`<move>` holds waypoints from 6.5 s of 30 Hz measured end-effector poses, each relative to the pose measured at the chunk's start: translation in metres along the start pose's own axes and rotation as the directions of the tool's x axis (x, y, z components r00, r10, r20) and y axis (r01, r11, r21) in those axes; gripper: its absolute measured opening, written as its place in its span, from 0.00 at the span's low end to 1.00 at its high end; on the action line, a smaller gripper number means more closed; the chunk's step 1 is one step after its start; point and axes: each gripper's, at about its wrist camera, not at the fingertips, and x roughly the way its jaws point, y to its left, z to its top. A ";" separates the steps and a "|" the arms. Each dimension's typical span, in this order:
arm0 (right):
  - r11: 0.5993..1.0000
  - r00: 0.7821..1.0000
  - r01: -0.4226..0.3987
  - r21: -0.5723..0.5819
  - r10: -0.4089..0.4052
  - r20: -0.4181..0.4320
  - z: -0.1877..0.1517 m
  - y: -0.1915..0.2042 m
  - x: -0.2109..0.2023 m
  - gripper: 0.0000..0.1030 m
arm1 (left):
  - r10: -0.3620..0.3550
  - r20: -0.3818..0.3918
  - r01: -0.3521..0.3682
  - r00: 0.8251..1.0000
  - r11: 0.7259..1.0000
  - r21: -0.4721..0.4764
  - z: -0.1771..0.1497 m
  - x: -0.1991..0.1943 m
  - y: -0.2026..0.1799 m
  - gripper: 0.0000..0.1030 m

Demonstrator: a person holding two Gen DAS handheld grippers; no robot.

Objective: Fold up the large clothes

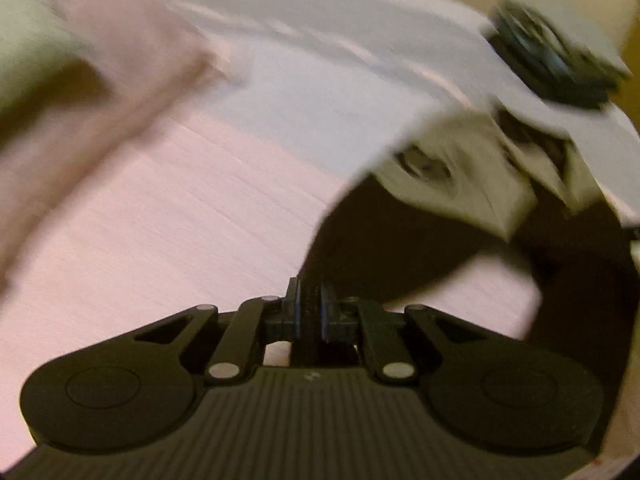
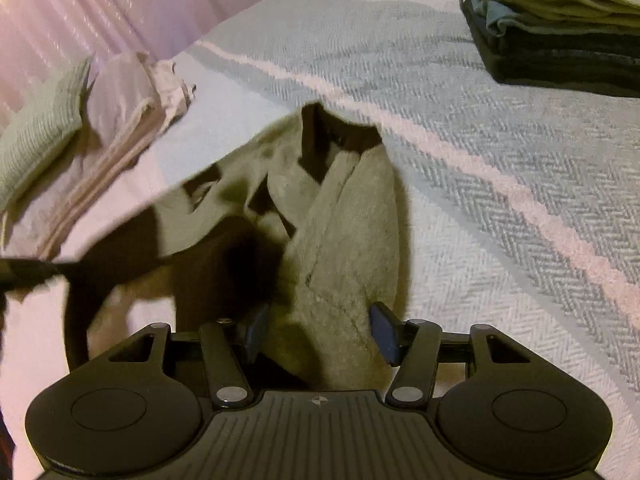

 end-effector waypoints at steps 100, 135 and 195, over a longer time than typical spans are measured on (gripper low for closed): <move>0.983 0.998 0.029 -0.182 -0.037 -0.041 -0.163 0.144 -0.039 0.02 | -0.343 0.004 0.336 0.939 0.919 -0.205 -0.187 -0.128 0.049 0.03; 0.976 0.980 0.197 -0.095 -0.193 0.052 -0.154 0.105 -0.117 0.03 | -0.305 -0.054 0.294 0.951 0.944 -0.150 -0.241 -0.182 -0.052 0.06; 0.984 0.975 0.159 0.081 -0.169 0.146 0.036 -0.101 -0.019 0.41 | -0.170 -0.032 0.168 0.985 0.896 0.411 0.145 0.141 -0.112 0.32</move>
